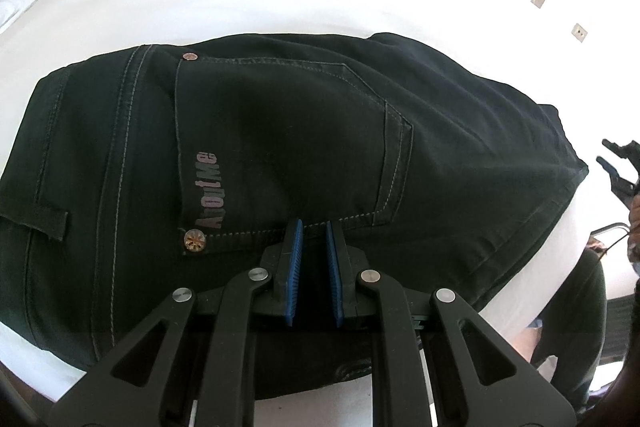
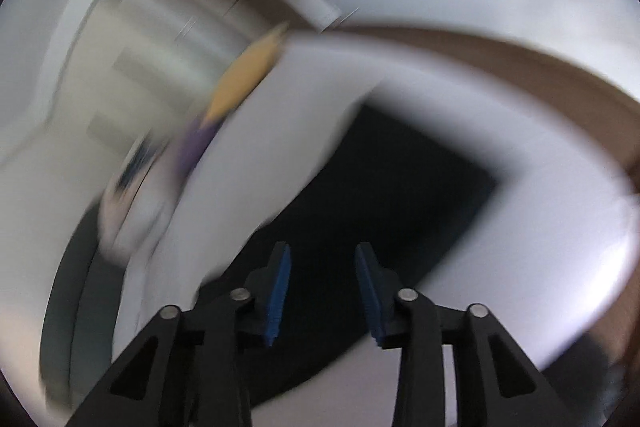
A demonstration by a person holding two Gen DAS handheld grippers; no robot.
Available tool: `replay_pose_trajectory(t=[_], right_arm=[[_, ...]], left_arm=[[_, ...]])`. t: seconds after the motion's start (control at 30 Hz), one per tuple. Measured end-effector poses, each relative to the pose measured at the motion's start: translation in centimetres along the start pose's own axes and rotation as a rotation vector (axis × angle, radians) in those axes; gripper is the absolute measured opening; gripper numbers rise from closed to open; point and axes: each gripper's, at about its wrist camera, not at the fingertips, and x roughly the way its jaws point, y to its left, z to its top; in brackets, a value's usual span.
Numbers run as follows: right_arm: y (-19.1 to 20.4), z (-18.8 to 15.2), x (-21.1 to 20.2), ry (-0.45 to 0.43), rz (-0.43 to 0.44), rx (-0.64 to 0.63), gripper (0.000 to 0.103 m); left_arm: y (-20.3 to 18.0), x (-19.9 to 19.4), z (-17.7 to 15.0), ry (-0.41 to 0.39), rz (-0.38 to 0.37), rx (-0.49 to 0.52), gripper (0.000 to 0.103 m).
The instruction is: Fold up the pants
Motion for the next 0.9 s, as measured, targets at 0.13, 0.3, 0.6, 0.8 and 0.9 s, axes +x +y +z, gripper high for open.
replay_pose_trajectory(t=[0.13, 0.3, 0.6, 0.8, 0.9], right_arm=[[6.9, -4.7, 7.6, 0.265, 0.150, -0.119, 0.033], [6.2, -9.3, 14.0, 0.470, 0.017, -0.133, 0.007], [3.7, -11.5, 10.5, 0.431, -0.044, -0.263, 0.000], [7.0, -10.5, 8.9, 0.396, -0.060, -0.338, 0.005], [8.5, -7.2, 8.3, 0.318, 0.033, -0.310, 0.005]], left_arm=[[-0.5, -0.3, -0.4, 0.007, 0.011, 0.029, 0.012], [-0.6, -1.2, -1.2, 0.012, 0.025, 0.048, 0.012], [-3.0, -3.7, -0.6, -0.033, 0.014, 0.085, 0.013], [-7.9, -0.5, 3.1, -0.049, -0.053, 0.178, 0.013], [-8.7, 3.8, 3.1, 0.050, -0.009, 0.205, 0.013]])
